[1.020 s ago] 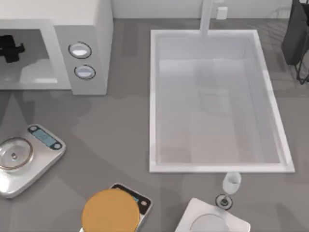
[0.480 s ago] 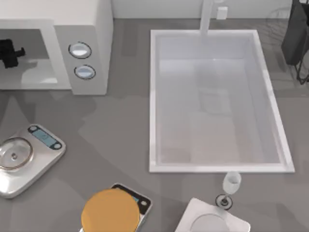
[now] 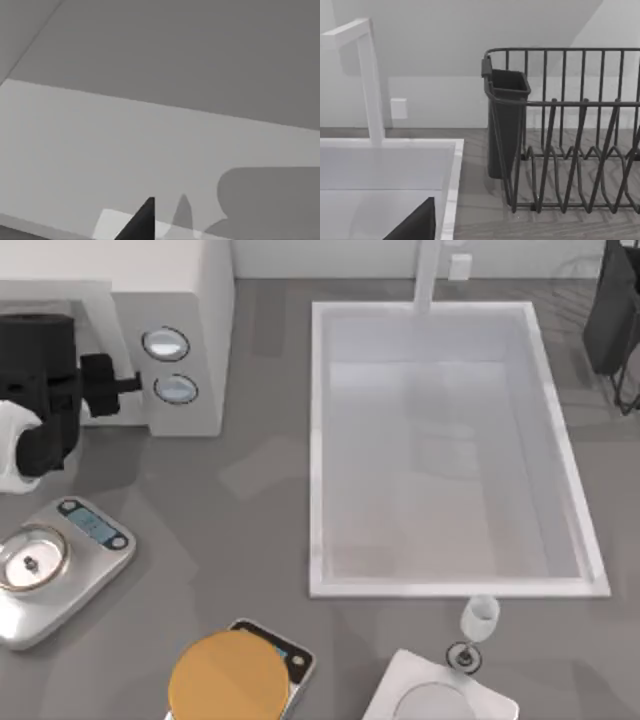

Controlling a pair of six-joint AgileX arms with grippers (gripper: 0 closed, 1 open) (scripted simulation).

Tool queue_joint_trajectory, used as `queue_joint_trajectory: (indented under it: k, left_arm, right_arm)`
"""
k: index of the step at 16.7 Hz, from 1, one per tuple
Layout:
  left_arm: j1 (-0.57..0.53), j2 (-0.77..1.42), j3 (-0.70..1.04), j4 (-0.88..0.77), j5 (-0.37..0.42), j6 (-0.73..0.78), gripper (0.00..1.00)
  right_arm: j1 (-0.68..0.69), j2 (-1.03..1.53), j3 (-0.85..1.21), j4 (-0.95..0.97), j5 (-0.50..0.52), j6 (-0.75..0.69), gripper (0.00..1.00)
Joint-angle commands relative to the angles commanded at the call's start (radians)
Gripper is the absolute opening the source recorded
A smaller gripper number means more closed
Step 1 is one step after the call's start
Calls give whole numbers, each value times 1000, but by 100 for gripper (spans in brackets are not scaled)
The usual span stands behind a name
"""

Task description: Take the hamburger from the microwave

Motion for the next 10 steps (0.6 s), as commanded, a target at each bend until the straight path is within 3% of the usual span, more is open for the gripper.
queue_joint_trajectory:
  k: [5,10]
  left_arm:
    - [-292,-248,-137,-81,-148,-73,0]
    - [-343,-298,-170,-100,-184,-91,0]
  right_arm:
    - [0,0,0,0,0,0,100]
    - [0,0,0,0,0,0,100]
